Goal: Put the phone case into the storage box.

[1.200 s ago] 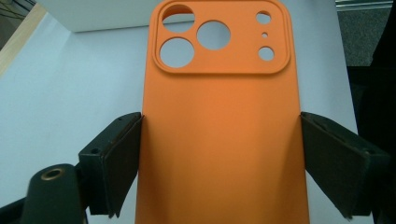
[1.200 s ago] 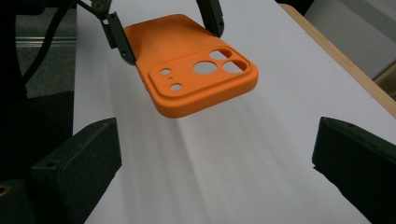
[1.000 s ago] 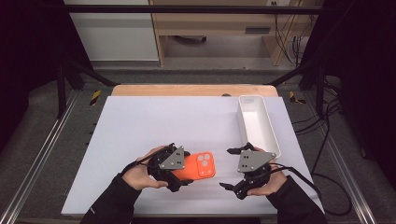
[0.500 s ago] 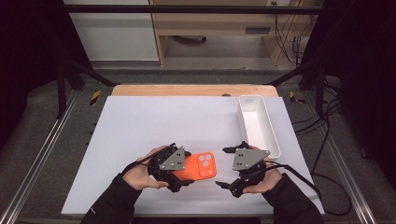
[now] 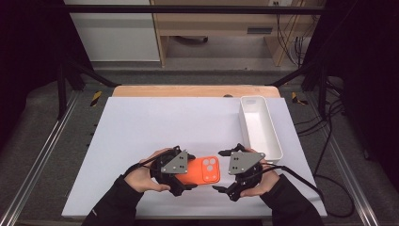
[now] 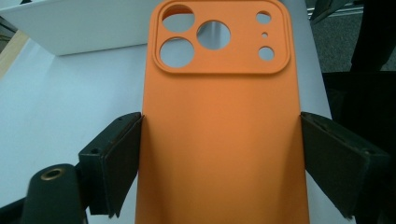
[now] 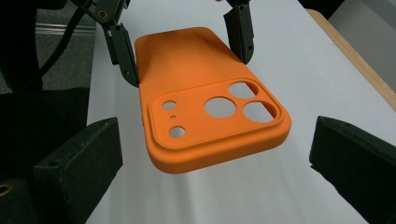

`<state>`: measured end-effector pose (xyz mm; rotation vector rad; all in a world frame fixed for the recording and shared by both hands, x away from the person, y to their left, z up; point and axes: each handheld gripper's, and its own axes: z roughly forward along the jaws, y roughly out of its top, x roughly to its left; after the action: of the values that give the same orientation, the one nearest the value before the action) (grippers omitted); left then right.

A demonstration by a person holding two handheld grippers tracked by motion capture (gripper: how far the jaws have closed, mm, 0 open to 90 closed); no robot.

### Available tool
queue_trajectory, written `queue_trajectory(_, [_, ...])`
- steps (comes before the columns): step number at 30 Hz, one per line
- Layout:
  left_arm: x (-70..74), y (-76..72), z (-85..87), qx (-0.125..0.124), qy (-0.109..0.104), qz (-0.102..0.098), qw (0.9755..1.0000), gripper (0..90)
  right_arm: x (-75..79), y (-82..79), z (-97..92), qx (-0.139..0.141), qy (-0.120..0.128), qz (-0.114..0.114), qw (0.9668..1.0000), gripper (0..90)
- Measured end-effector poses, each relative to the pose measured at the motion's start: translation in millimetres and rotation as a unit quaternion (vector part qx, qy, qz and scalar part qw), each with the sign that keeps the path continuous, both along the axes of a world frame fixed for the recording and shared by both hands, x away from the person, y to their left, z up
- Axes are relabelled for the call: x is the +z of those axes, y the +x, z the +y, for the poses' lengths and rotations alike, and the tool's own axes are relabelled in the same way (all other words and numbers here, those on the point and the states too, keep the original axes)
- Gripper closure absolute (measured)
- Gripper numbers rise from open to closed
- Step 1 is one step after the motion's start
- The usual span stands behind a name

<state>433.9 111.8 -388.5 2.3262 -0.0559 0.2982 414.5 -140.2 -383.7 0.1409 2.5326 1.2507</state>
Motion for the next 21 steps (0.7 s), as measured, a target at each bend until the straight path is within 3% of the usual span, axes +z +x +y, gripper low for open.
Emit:
queue_trajectory(15, [0.2,-3.2,-3.7,-0.019,-0.006,0.006,0.9998,15.6,-6.3,-1.2,5.3,0.014,-0.005,0.004,0.9999,3.3])
queue_trajectory(21, [1.4,-4.0,-4.0,-0.028,-0.014,0.011,0.9994,15.5,-9.1,-1.7,7.2,0.013,-0.003,-0.005,0.9999,5.2])
